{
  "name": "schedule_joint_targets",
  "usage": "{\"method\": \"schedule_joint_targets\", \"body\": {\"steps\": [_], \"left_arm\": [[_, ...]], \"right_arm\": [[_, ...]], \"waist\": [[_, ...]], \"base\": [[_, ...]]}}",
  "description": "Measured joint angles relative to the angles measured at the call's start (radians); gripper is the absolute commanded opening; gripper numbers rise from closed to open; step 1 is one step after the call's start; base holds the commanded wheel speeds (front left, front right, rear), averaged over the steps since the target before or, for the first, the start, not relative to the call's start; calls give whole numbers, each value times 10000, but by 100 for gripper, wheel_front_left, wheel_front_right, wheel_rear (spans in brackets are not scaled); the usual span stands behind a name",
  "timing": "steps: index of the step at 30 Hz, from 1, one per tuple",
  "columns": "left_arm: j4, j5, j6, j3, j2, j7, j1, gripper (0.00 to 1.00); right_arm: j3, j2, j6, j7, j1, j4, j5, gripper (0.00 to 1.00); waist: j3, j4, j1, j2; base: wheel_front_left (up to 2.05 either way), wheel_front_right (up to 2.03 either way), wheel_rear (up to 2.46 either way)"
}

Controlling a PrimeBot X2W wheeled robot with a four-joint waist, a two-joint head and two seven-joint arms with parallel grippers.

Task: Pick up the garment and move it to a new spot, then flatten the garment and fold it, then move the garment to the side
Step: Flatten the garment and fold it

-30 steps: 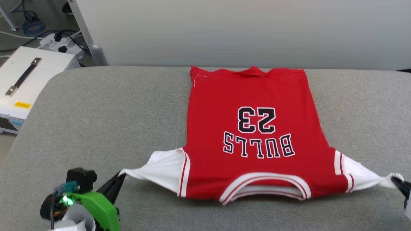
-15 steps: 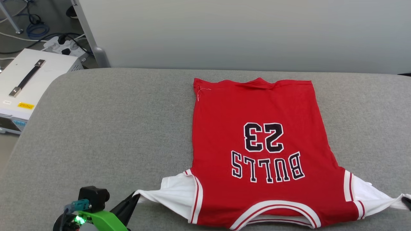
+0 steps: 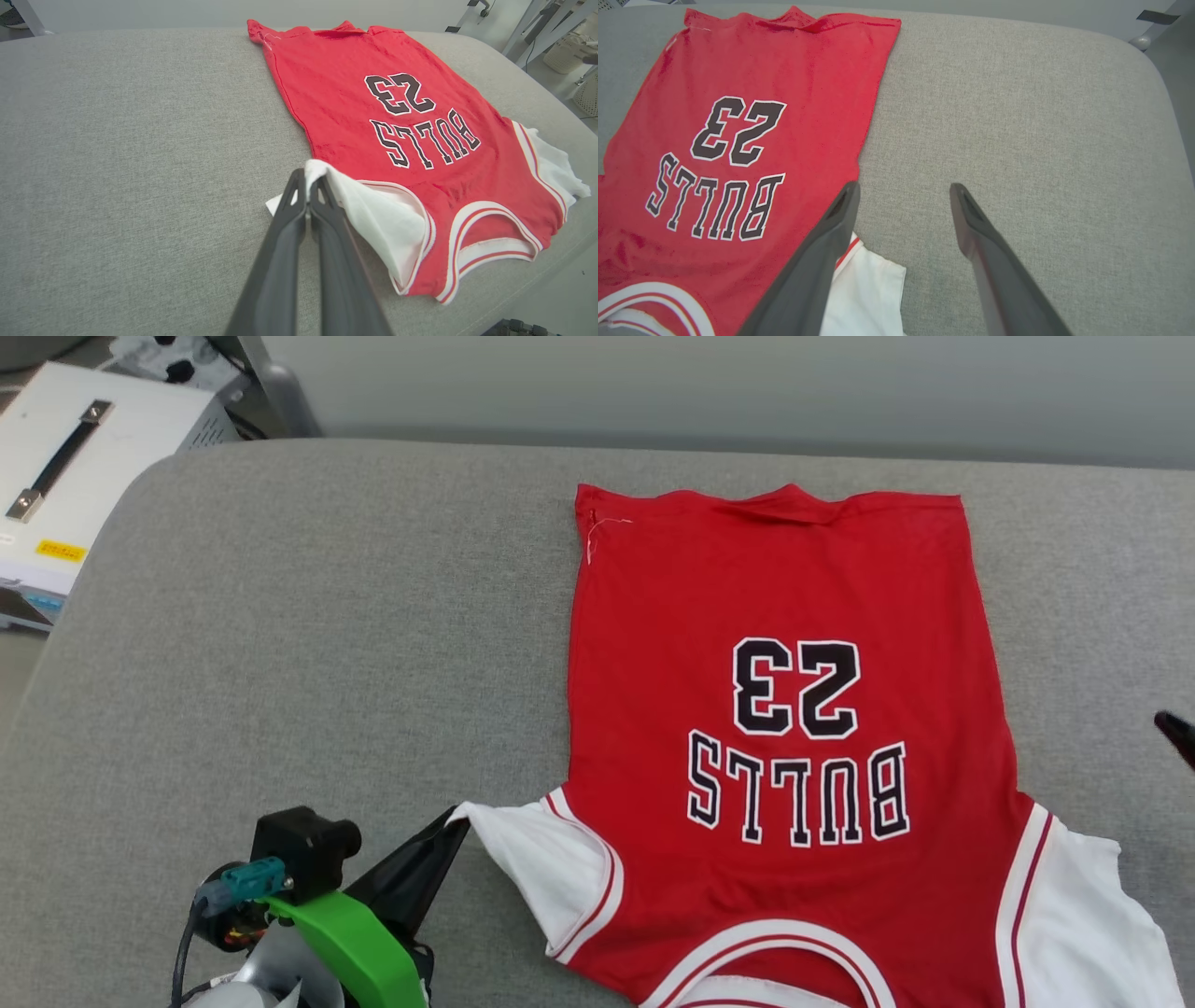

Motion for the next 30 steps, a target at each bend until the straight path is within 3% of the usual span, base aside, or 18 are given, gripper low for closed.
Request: {"method": "schedule_joint_targets", "body": {"steps": [7,16,22,30], "left_arm": [[-1674,403,314,-107,123,585,-381,0],[-2581,961,470,-433,12,1020,-928,0],[-2688,1068,456,-619,-199,1030,-1125,0],[-2466,1118,219,-769,-502,849,-1343,0]], "right_arm": [[61,161,0,1697,-2602,-274,-472,100],[25,52,0,3802,-5973,1381,-1200,100],[378,-307,0,4566,-7541,2474,-2031,100],[945,-508,0,4744,-8856,3806,-2543,100]], "waist": [[1176,381,0,0],[2762,1180,2,0],[3691,1803,2,0],[4622,2624,3,0]], "base": [[0,0,0],[0,0,0],[0,0,0],[0,0,0]]}}
